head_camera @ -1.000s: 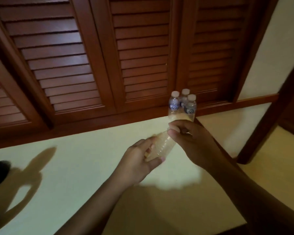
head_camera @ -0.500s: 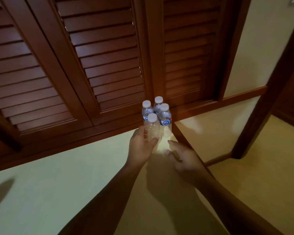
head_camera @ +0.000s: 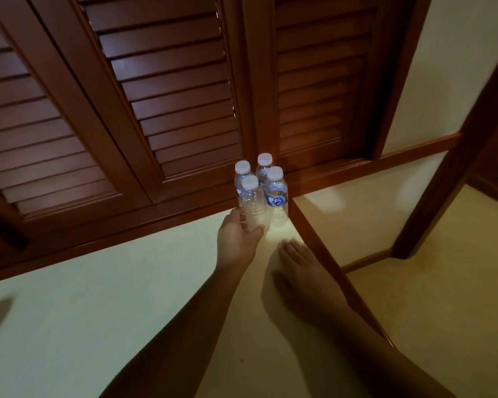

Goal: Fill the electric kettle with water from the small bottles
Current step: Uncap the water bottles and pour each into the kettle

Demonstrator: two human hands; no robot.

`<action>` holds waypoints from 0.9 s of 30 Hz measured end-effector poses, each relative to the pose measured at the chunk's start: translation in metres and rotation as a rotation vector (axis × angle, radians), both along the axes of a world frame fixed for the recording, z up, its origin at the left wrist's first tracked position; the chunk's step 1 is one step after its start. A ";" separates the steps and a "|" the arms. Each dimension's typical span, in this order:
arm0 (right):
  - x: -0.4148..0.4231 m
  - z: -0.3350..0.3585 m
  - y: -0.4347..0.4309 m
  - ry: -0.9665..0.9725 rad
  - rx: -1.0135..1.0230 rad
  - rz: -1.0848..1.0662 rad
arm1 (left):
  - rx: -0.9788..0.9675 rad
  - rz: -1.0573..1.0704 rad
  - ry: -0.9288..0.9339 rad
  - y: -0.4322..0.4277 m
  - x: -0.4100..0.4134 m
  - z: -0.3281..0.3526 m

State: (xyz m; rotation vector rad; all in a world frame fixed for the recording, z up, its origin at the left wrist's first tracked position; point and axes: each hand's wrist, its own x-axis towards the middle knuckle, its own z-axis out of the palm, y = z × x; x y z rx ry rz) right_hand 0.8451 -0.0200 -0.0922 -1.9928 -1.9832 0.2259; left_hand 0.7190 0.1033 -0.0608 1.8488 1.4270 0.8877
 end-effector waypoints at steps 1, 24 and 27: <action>0.000 0.000 0.000 0.007 0.008 -0.001 | 0.002 -0.002 0.004 0.000 0.000 0.000; -0.061 0.014 -0.016 0.351 0.116 0.022 | 0.014 -0.088 -0.020 -0.088 -0.118 0.007; -0.108 0.021 -0.017 0.381 0.113 0.179 | 0.012 0.007 -0.005 -0.120 -0.174 -0.001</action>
